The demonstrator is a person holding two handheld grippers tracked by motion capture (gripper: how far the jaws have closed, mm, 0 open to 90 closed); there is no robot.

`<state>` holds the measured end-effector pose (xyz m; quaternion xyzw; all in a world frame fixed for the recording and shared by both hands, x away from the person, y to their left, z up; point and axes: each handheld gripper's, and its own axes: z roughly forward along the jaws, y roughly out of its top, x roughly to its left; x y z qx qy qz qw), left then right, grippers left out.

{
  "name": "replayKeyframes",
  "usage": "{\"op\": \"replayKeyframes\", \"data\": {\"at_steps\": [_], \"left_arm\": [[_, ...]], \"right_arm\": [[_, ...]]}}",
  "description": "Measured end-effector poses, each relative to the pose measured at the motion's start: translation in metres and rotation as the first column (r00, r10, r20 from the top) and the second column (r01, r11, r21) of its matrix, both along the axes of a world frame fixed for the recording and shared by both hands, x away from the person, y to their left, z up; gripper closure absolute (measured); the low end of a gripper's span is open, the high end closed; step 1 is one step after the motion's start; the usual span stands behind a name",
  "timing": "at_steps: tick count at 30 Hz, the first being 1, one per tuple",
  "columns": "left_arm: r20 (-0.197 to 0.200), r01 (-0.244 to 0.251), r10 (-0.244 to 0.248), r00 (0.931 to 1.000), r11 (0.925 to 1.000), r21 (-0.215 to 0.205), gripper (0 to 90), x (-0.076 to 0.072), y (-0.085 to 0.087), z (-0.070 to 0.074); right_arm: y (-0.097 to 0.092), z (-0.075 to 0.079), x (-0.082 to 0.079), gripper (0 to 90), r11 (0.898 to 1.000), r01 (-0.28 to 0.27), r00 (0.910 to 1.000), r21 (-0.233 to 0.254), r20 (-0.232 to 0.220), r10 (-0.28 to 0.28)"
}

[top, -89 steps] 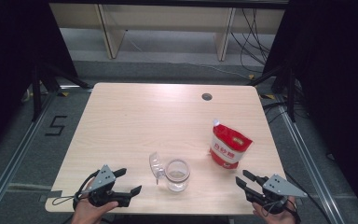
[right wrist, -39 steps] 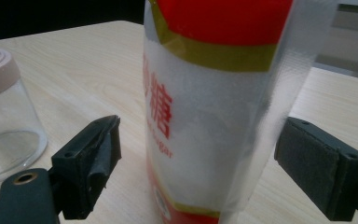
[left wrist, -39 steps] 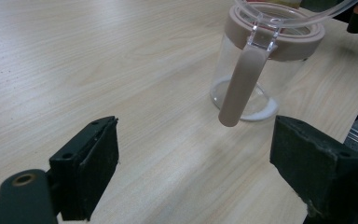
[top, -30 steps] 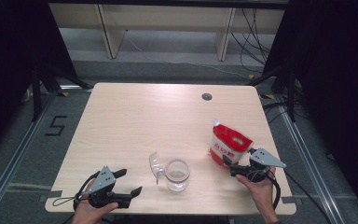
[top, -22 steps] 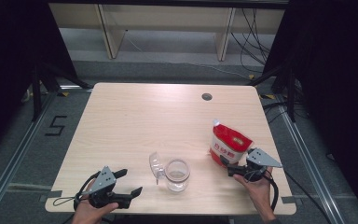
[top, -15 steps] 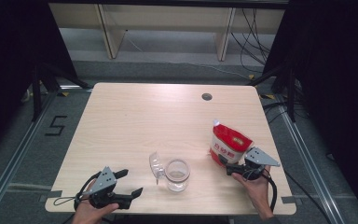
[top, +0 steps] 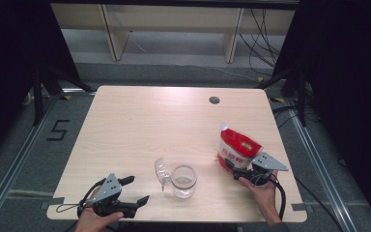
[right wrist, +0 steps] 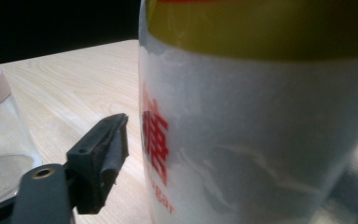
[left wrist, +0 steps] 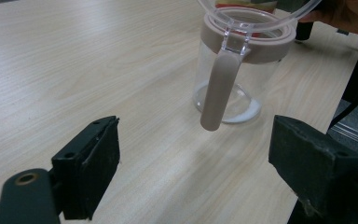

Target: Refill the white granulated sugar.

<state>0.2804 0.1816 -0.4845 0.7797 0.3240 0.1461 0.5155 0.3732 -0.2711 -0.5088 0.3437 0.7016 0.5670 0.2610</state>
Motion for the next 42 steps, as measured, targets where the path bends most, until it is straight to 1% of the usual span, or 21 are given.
{"op": "replayKeyframes", "data": {"at_steps": [1,4,6,9,11,13,14,15,19,20,21,27,28,29,31,32,34,37,40,41,42], "left_arm": [[-0.005,0.003,-0.003,1.0000,1.0000,-0.001,16.1,0.000,0.000,0.000],[0.002,-0.005,0.005,1.0000,1.0000,-0.007,16.1,0.001,0.001,0.000],[0.002,-0.009,0.009,1.0000,0.9999,0.010,16.2,0.000,0.002,0.001],[0.004,0.000,0.000,1.0000,1.0000,0.007,16.1,0.001,0.002,0.000],[-0.002,0.002,-0.002,1.0000,0.9999,0.016,16.2,0.001,0.002,0.000],[0.000,0.003,-0.003,1.0000,0.9999,0.012,16.1,0.001,0.001,0.000],[0.000,0.002,-0.002,1.0000,0.9999,0.010,16.1,0.001,0.001,0.000],[0.000,0.003,-0.003,1.0000,0.9999,0.012,16.1,0.001,0.001,0.000],[-0.003,-0.006,0.006,1.0000,0.9997,0.022,16.1,0.000,0.002,0.000],[-0.003,-0.003,0.003,1.0000,0.9999,0.016,16.1,0.000,0.002,0.000],[-0.005,-0.006,0.007,1.0000,0.9999,0.010,16.1,0.001,0.002,0.000],[-0.005,-0.008,0.008,1.0000,0.9999,0.012,16.1,0.001,0.002,0.000],[-0.005,-0.006,0.006,1.0000,0.9999,0.013,16.1,0.000,0.002,0.000],[-0.005,-0.005,0.006,1.0000,0.9999,0.014,16.1,0.000,0.002,0.000],[-0.008,-0.009,0.009,0.9999,0.9998,0.020,16.1,0.000,0.001,0.000],[-0.012,-0.007,0.007,0.9999,0.9999,0.015,16.1,0.000,0.001,-0.001],[-0.010,0.002,-0.002,0.9999,0.9999,0.010,16.1,0.001,0.000,-0.001],[-0.012,0.005,-0.005,0.9999,0.9998,0.020,16.1,0.001,0.000,-0.002],[-0.001,0.022,-0.022,0.9997,0.9992,0.032,16.2,0.002,0.000,-0.002],[-0.003,0.023,-0.023,0.9997,0.9993,0.030,16.2,0.002,0.000,-0.002],[-0.022,0.014,-0.014,0.9997,0.9998,0.015,16.2,0.001,-0.002,-0.003]], "right_arm": [[-0.001,0.001,0.000,22.4,1.000,-0.013,0.9997,0.001,-0.019,0.014],[-0.001,0.001,0.000,24.0,1.000,-0.014,0.9996,0.001,-0.024,0.014],[-0.002,0.000,0.002,24.1,1.000,-0.003,1.0000,0.005,0.002,0.003],[-0.002,-0.001,0.004,24.9,1.000,-0.026,0.9996,0.001,0.014,0.026],[-0.002,-0.001,0.002,25.2,1.000,-0.007,0.9999,-0.006,-0.016,0.007],[-0.002,-0.002,0.006,25.6,1.000,-0.025,0.9996,0.002,0.016,0.024],[-0.003,-0.002,0.004,25.6,1.000,-0.008,0.9999,-0.011,-0.010,0.008],[-0.002,-0.003,0.004,25.8,1.000,-0.015,0.9997,0.013,-0.021,0.015],[-0.002,-0.005,0.007,25.9,1.000,-0.018,0.9998,0.007,-0.010,0.018],[-0.003,-0.006,0.008,25.9,1.000,-0.013,0.9998,-0.021,-0.016,0.013],[-0.003,-0.007,0.010,25.9,0.999,-0.032,0.9995,-0.024,-0.006,0.032],[-0.002,-0.008,0.012,27.7,1.000,-0.018,0.9995,-0.006,0.027,0.018],[-0.003,-0.007,0.012,28.0,0.999,-0.032,0.9992,-0.012,0.022,0.033],[-0.002,-0.007,0.011,28.1,0.999,-0.030,0.9995,0.010,0.003,0.030],[-0.003,-0.008,0.012,28.3,0.999,-0.032,0.9994,0.009,0.014,0.032],[-0.002,-0.007,0.012,28.6,0.999,-0.043,0.9991,0.029,0.010,0.042],[-0.003,-0.007,0.013,30.7,0.999,-0.047,0.9988,0.001,0.011,0.047],[-0.004,-0.007,0.013,31.2,0.999,-0.051,0.9986,-0.008,0.012,0.051],[-0.003,-0.007,0.013,32.2,0.998,-0.062,0.9980,0.007,0.012,0.062],[-0.004,-0.007,0.013,32.4,0.998,-0.061,0.9981,-0.009,0.011,0.061],[-0.003,-0.007,0.013,32.3,0.998,-0.066,0.9977,0.009,0.014,0.066]]}}
